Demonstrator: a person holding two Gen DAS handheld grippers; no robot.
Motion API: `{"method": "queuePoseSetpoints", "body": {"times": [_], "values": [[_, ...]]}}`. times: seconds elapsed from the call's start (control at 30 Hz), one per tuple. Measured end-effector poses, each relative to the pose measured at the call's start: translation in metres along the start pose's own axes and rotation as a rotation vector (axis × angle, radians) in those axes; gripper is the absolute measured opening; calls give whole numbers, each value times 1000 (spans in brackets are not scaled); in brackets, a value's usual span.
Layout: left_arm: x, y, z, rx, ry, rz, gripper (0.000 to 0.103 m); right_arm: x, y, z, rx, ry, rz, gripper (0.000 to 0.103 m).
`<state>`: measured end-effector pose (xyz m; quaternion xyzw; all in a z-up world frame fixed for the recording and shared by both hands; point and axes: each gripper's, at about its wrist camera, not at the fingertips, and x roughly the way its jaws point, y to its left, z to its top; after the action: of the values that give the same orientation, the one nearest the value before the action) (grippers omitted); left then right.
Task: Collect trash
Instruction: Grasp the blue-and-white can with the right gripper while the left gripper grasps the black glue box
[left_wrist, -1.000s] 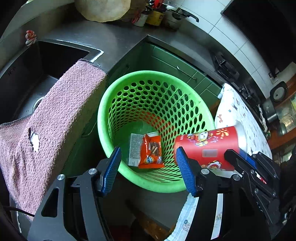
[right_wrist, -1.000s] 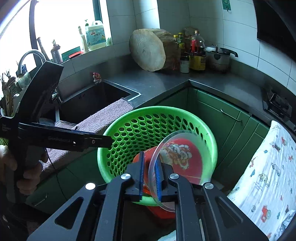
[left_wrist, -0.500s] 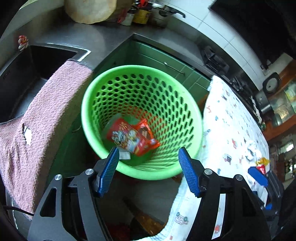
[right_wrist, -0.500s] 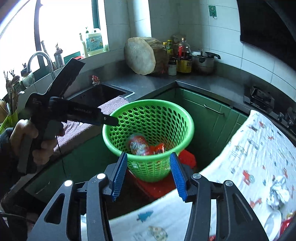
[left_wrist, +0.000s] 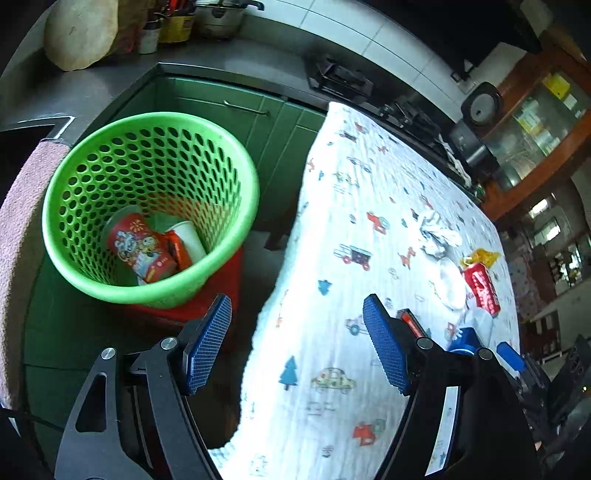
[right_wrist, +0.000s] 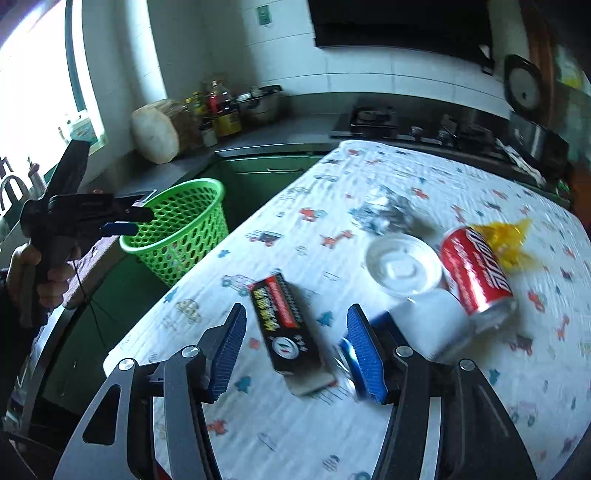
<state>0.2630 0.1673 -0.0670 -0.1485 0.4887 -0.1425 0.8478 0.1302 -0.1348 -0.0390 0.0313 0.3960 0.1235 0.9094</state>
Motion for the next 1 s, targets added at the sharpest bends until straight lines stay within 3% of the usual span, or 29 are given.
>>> {"method": "queuePoseSetpoints", "body": {"times": [0.2, 0.37, 0.73, 1.0], "values": [[20, -54, -26, 50, 62, -44, 75, -10, -55, -15, 190, 4, -50, 55], [39, -81, -42, 53, 117, -70, 75, 0, -80, -18, 338, 27, -31, 55], [48, -87, -43, 67, 144, -76, 75, 32, -110, -25, 609, 54, 25, 65], [52, -87, -47, 67, 167, -81, 75, 51, -118, -29, 700, 66, 102, 66]]}}
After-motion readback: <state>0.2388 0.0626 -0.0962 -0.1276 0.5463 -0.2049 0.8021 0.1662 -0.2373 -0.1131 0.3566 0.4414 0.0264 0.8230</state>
